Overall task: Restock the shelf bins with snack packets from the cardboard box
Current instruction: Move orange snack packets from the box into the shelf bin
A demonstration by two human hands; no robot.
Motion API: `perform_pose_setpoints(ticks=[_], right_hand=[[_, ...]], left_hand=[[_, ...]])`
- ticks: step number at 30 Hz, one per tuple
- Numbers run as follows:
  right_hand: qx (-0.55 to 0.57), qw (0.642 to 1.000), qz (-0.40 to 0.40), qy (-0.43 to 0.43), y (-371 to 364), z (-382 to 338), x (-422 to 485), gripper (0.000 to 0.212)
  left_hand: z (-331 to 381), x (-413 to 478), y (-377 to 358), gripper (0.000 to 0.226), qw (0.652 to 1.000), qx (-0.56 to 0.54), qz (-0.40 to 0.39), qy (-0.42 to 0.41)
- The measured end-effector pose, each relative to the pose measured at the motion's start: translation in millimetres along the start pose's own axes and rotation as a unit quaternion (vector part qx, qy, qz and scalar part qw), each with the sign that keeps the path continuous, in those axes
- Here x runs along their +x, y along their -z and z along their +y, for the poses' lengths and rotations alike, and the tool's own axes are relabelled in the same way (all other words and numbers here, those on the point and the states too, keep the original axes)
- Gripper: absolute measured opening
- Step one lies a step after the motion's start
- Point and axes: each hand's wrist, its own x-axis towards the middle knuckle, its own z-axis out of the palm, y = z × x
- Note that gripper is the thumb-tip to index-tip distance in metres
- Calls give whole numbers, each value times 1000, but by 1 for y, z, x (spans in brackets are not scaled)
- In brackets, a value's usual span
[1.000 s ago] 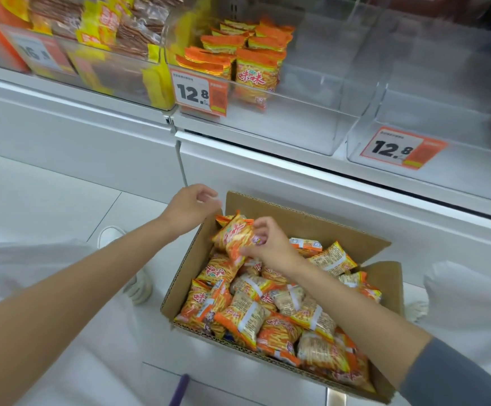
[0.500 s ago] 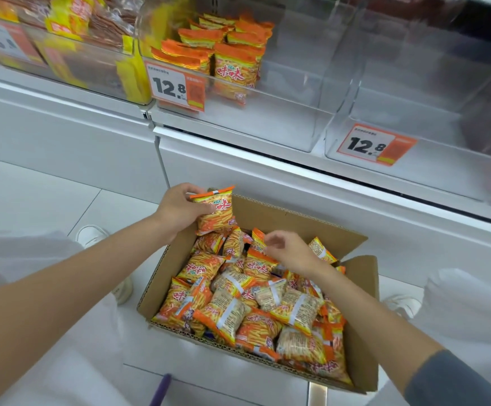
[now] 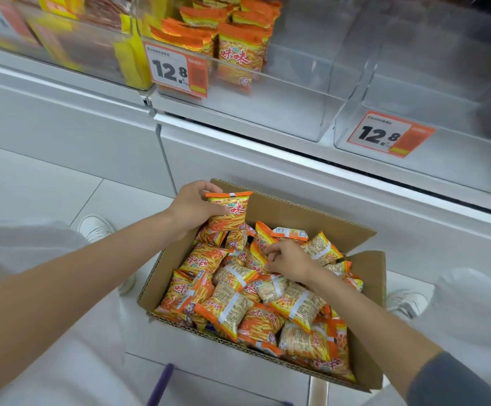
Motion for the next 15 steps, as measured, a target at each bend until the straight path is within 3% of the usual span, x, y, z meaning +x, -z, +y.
perform_pose_setpoints(ticks=[4,7,11,15], right_hand=[[-5,996,82,34,10,-9,-15,17],[22,981,181,70,40,-28,-27,15],[96,958,233,134,87,-59,-40,12],[112,944,256,175,113,-93,-41,10]], left_hand=[[5,-1,-7,40,1000,-5,-27,-12],[11,0,-10,34,999,-18,-16,-46],[21,0,-10,39,995,27,-24,-95],[35,-3,-12,32,994,56,-51,-76]])
